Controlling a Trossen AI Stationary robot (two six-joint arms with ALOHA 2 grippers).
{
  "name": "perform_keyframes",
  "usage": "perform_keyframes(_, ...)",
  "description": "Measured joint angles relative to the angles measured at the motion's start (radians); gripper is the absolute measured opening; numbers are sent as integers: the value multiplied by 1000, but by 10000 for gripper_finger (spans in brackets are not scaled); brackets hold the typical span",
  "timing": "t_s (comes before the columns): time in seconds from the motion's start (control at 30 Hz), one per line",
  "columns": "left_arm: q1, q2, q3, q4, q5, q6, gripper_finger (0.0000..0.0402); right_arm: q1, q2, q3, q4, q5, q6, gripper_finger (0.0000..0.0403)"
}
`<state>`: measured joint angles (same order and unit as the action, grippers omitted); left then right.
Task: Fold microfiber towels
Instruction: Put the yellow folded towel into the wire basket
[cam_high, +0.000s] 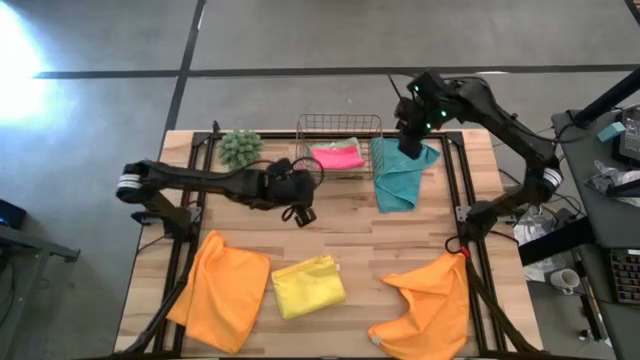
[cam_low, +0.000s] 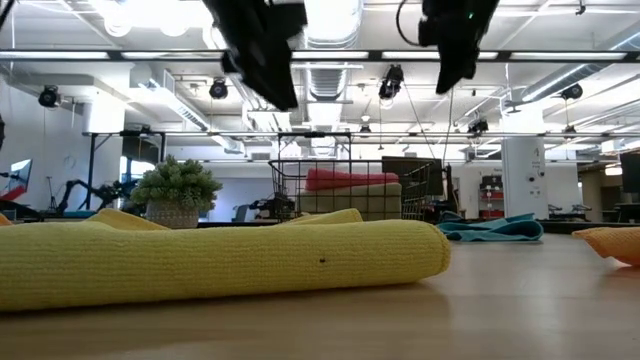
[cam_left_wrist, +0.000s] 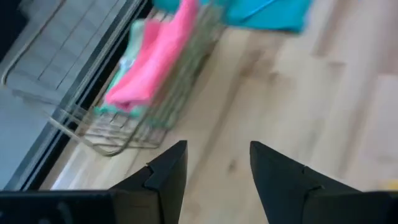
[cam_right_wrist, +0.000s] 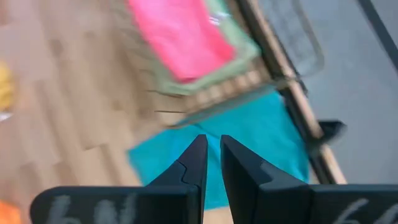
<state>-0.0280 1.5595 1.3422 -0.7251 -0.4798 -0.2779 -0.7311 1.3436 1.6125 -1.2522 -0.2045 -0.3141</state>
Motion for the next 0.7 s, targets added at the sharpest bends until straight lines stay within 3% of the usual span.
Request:
perform_keyframes(0.2,-172,-24,-2,-32,2,-12,160,201,-110,-79,14,-5,86,38)
perform_keyframes(0.43,-363,34,-7,-75,7,-152,160,492,-230,-191,99,2,230,38)
perform_keyframes(0.7,-516,105,7,-78,60,-264,160,783,-285,-302,181,134,411,38)
